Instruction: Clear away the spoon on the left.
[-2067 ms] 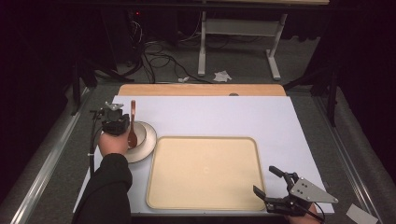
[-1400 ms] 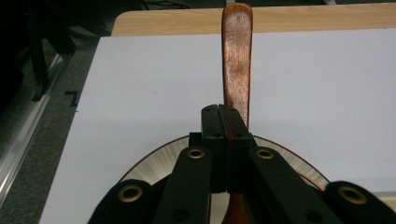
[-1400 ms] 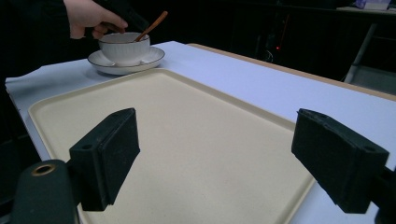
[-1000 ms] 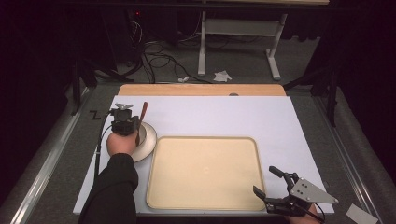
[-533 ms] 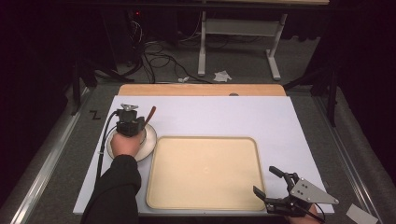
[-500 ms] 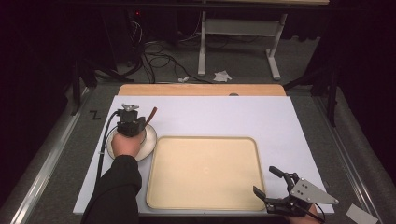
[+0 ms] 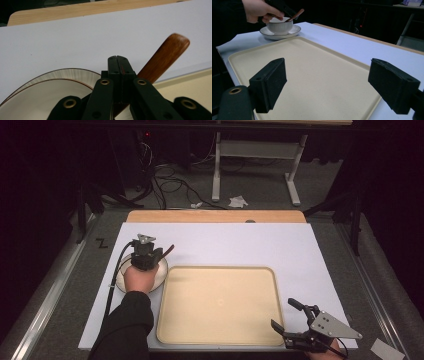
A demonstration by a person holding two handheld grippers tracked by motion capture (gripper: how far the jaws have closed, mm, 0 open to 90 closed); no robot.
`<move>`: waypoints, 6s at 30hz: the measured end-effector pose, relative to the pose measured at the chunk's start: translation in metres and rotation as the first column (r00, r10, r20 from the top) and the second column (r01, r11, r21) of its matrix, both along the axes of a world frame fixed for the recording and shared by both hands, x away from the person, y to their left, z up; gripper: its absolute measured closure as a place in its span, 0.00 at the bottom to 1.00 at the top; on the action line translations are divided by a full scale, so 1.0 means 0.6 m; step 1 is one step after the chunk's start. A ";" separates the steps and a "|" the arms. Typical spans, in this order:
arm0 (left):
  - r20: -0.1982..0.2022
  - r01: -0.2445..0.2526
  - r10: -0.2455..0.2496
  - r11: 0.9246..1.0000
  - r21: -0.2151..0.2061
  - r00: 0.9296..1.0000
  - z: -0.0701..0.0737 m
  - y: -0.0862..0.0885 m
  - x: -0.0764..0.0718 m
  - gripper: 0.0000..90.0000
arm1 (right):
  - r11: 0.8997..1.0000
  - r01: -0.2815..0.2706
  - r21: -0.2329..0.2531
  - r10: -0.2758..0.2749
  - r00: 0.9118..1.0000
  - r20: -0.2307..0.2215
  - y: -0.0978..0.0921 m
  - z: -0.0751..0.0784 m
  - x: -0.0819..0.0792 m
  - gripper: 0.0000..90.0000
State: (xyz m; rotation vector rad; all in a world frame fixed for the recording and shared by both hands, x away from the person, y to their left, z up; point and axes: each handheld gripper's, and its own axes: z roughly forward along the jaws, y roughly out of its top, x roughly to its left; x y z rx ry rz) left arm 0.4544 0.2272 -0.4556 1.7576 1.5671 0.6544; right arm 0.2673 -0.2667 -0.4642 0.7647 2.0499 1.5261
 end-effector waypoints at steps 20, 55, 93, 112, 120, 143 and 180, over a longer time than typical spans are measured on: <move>0.042 0.136 -0.136 0.991 0.007 0.990 0.008 -0.035 -0.035 1.00 | 1.000 0.000 -0.006 0.000 1.000 0.005 0.002 -0.001 -0.001 0.18; 0.104 0.215 -0.209 0.975 -0.050 0.972 -0.001 -0.020 -0.118 1.00 | 1.000 -0.013 -0.016 0.013 1.000 0.005 0.005 -0.001 -0.002 0.18; 0.166 0.226 -0.221 0.974 -0.012 0.961 0.001 -0.039 -0.263 1.00 | 0.999 -0.016 -0.028 0.016 1.000 0.003 0.016 -0.001 -0.008 0.18; 0.160 0.092 -0.085 0.995 -0.041 0.984 -0.001 0.074 -0.308 0.89 | 0.999 -0.011 -0.033 0.011 1.000 0.005 0.013 -0.002 -0.006 0.18; 0.160 0.043 -0.033 0.997 -0.060 0.987 -0.003 0.105 -0.309 0.56 | 0.999 -0.010 -0.034 0.010 1.000 -0.002 0.012 -0.003 -0.005 0.18; 0.223 0.051 -0.039 0.998 -0.046 0.974 0.000 0.132 -0.294 0.63 | 0.999 -0.016 -0.046 0.016 1.000 0.000 0.016 -0.004 -0.005 0.18; 0.172 0.021 -0.022 1.000 0.009 0.985 -0.032 0.117 -0.253 0.83 | 0.998 -0.029 -0.048 0.029 1.000 -0.001 0.021 -0.008 -0.004 0.18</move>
